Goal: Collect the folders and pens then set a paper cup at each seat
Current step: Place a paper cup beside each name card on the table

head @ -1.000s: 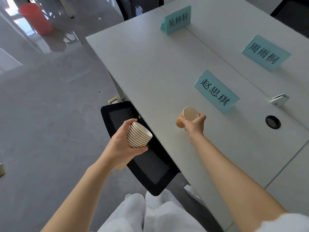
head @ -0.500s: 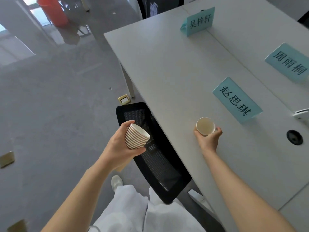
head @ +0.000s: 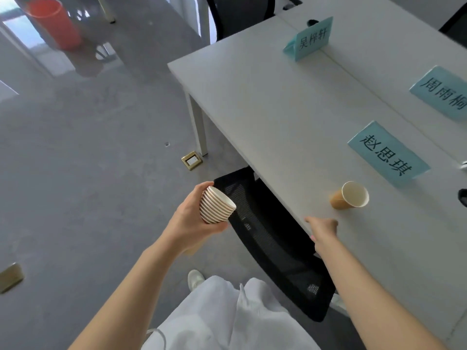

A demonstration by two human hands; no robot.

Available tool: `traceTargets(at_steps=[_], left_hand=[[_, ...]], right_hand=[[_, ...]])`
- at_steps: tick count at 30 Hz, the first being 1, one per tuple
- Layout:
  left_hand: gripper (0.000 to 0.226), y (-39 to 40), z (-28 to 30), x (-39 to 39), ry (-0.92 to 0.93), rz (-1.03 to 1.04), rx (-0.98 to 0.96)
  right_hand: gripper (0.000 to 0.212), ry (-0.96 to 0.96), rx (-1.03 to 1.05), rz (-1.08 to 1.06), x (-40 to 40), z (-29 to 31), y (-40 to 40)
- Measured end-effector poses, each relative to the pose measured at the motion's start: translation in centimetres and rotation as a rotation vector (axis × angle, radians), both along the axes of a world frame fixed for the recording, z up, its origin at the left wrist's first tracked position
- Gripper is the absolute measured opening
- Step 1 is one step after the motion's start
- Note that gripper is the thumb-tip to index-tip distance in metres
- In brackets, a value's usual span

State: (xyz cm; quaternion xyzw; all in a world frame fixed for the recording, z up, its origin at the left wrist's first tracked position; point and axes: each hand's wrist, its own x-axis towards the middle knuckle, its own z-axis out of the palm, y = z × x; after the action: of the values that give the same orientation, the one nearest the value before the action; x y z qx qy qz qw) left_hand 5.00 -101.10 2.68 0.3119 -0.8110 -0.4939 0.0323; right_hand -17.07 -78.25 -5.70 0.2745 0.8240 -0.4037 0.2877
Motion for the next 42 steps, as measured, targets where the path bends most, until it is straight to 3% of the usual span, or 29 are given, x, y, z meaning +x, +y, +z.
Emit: traceTargets(at_steps=[4, 8, 14, 17, 21, 33, 42], left_hand=[[0.086, -5.6, 0.3, 2.8, -0.024, -0.029, -0.009], [0.087, -11.2, 0.0, 5.2, -0.056, 0.001, -0.018], [0.091, -18.4, -0.8, 5.8, -0.088, 0.000, -0.053], [0.090, -22.2, -0.8, 4.8, -0.102, -0.029, -0.066], [0.088, -27.5, -0.5, 2.5, -0.092, -0.011, -0.072], [0.094, -44.8, 0.1, -6.0, -0.089, 0.043, -0.065], [0.081, -59.2, 0.3, -11.9, -0.074, -0.058, -0.049]], right_hand=[[0.052, -0.078, -0.260, 0.075, 6.0, 2.6, -8.9], [0.025, -0.070, -0.416, 0.374, 11.1, 6.1, -18.4], [0.019, 0.096, -0.534, 0.963, 13.7, 10.0, -28.7], [0.021, 0.159, -0.540, 1.104, 12.4, 10.4, -33.1], [0.020, 0.090, -0.615, 1.136, 9.6, 11.1, -38.8], [0.023, 0.117, -0.521, 1.328, 0.1, 12.3, -57.2], [0.013, 0.116, -0.557, 1.046, -5.0, 11.7, -69.7]])
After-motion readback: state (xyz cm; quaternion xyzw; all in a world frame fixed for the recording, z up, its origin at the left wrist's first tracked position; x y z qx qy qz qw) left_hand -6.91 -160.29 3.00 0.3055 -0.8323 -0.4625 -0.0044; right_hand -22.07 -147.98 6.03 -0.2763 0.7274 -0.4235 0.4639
